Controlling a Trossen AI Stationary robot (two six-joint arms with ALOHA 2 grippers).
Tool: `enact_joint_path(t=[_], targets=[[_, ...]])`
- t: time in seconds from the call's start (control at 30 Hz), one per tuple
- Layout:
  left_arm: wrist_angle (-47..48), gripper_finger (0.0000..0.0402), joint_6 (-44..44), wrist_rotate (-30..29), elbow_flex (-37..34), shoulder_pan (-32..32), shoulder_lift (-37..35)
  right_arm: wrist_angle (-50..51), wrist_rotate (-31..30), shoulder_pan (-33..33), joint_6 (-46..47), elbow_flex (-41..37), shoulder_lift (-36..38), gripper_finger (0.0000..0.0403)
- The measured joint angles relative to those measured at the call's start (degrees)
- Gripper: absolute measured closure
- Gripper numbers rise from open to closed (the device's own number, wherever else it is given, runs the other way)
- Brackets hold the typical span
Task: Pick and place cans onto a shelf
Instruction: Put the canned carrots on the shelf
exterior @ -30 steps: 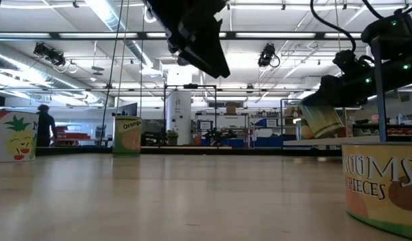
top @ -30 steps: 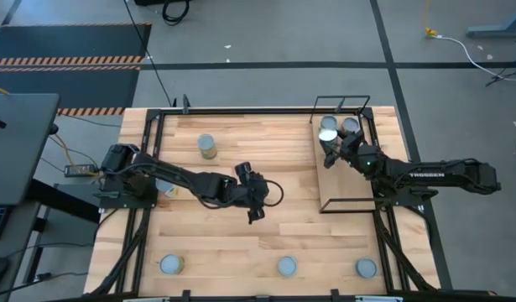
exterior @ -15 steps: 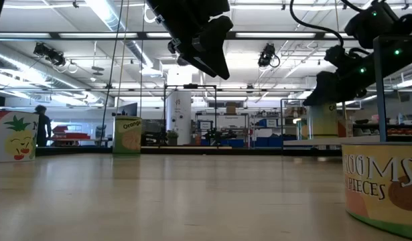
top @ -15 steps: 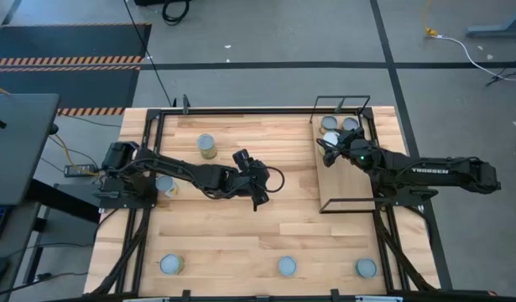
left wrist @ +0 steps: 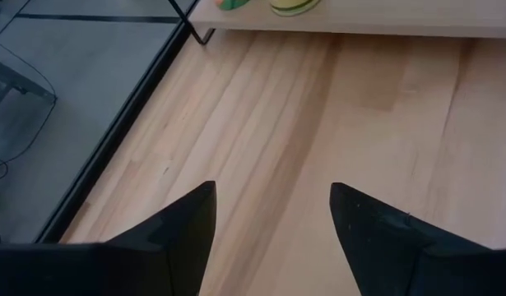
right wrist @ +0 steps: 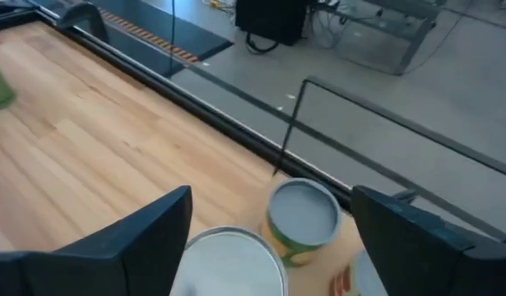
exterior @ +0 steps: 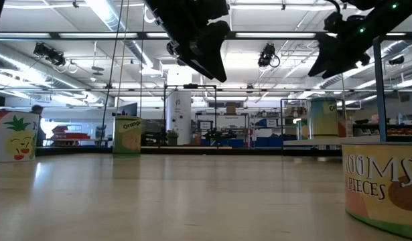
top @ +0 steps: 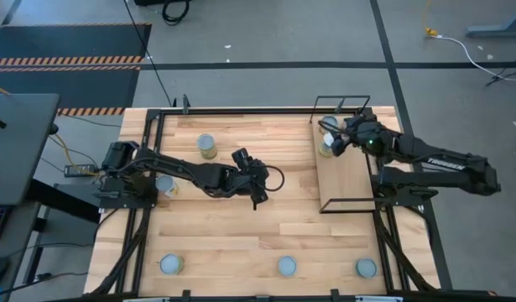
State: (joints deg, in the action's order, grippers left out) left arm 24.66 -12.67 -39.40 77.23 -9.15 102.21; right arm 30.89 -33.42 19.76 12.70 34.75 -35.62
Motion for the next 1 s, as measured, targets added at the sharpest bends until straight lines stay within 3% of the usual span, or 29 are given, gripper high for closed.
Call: enact_joint_path(t=[0.17, 0.4, 0.47, 0.67, 1.0], targets=[[-1.11, 0.0163, 1.8, 0.17, 0.0, -0.36, 0.0, 0.62, 7.4, 2.3, -0.78, 0.04, -0.18, 0.0154], [-1.17, 0.0164, 1.99, 0.44, 0.01, -0.39, 0.0, 2.13, 11.02, 5.97, -2.32, 0.04, -1.58, 0.035], [-1.17, 0.0164, 1.98, 0.43, 0.02, -0.39, 0.0, 3.06, 11.02, 7.04, -2.37, 0.02, -2.64, 0.0388], [-1.17, 0.0164, 1.97, 0.44, 0.02, -0.39, 0.0, 2.7, 12.2, 8.29, -2.17, 0.02, -7.62, 0.0373], [-1.19, 0.0166, 1.77, 0.46, 0.02, -0.44, 0.0, 5.44, 15.55, 8.52, 2.01, 0.21, -11.42, 0.0395]])
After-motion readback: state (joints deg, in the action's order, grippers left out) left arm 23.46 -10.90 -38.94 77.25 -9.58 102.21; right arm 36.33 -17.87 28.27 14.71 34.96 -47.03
